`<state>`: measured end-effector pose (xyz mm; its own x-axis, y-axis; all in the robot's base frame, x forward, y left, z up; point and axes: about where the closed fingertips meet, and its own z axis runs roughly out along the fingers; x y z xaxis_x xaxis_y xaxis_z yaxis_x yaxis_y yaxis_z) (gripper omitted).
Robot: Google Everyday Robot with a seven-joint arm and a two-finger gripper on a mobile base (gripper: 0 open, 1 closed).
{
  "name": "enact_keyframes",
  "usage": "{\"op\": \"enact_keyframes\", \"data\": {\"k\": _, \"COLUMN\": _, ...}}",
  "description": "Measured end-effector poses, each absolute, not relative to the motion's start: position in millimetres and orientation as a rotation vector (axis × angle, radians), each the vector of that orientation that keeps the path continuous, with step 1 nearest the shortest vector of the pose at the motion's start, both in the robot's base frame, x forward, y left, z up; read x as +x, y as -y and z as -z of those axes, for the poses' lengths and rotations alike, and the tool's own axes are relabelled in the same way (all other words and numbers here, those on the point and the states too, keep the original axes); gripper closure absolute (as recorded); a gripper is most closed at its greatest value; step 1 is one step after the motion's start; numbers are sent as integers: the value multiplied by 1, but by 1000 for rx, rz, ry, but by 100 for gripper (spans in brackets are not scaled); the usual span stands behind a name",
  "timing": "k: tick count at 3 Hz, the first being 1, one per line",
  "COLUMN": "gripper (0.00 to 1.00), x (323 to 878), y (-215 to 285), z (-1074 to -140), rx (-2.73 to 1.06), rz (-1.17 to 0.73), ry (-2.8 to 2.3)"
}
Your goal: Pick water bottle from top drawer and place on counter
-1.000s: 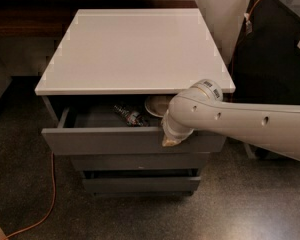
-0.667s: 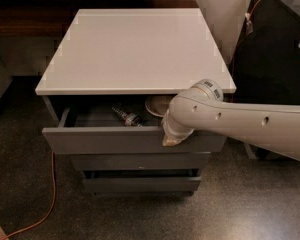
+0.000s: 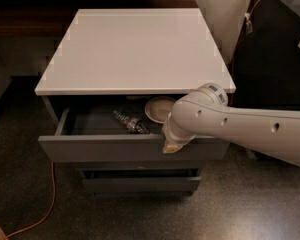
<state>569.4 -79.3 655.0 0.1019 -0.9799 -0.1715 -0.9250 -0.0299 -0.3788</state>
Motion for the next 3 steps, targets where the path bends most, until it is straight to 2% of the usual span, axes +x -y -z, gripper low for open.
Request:
{"op": "enact_keyframes", "data": {"k": 1, "gripper": 100, "x": 530, "y": 71, "z": -650, "rx": -2017, "rz": 128, "ry": -1869}}
{"op": "enact_keyframes", "data": {"k": 3, "gripper": 54, "x": 509, "y": 69, "z": -649, "rx": -2036, "rz": 100, "ry": -1879}}
